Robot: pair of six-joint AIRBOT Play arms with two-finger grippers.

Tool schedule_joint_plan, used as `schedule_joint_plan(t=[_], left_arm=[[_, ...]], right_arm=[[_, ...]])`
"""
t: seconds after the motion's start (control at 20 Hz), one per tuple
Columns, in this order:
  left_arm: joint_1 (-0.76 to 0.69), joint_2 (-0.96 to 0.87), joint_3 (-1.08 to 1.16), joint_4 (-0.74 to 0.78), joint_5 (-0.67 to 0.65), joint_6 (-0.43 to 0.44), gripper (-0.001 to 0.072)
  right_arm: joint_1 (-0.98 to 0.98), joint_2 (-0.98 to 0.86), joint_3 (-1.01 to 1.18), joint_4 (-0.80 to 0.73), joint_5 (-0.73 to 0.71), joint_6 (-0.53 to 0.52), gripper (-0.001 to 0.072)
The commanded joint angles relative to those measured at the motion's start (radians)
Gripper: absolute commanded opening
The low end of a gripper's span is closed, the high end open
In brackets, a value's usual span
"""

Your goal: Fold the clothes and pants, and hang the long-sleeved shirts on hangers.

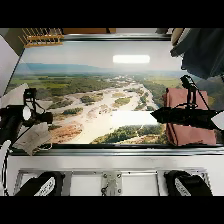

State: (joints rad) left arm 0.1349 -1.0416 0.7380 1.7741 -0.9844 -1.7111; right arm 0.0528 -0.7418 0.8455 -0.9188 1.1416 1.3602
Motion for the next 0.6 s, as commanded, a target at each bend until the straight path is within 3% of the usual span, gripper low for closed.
schedule_joint_plan(t=[0.0,0.2,0.25,0.3,0.35,0.4,0.55], left_arm=[[0.083,0.0,-0.12,0.015,0.106,-0.006,0.0691],[0.083,0.0,-0.182,0.015,0.108,-0.007,0.0662],[0.083,0.0,-0.186,0.015,0.093,-0.008,0.0551],[0.083,0.0,-0.186,0.014,0.077,-0.014,0.0324],[0.083,0.001,-0.182,0.004,0.064,-0.018,0.0038],[0.071,0.001,-0.163,-0.026,0.043,-0.018,0.0005],[-0.063,0.002,0.003,-0.232,-0.012,-0.013,0.0005]], right_arm=[[0.001,0.0,0.0,0.0,0.0,0.0,0.0019],[0.001,0.0,0.0,0.0,0.0,0.0,0.002],[0.001,0.0,0.0,0.0,0.0,0.0,0.0019],[0.001,0.0,0.0,0.0,0.0,0.0,0.002],[0.001,0.0,0.0,0.0,0.0,0.0,0.0019],[0.001,0.0,0.0,0.0,0.0,0.0,0.0019],[0.001,0.0,0.0,0.0,0.0,0.0,0.002]])
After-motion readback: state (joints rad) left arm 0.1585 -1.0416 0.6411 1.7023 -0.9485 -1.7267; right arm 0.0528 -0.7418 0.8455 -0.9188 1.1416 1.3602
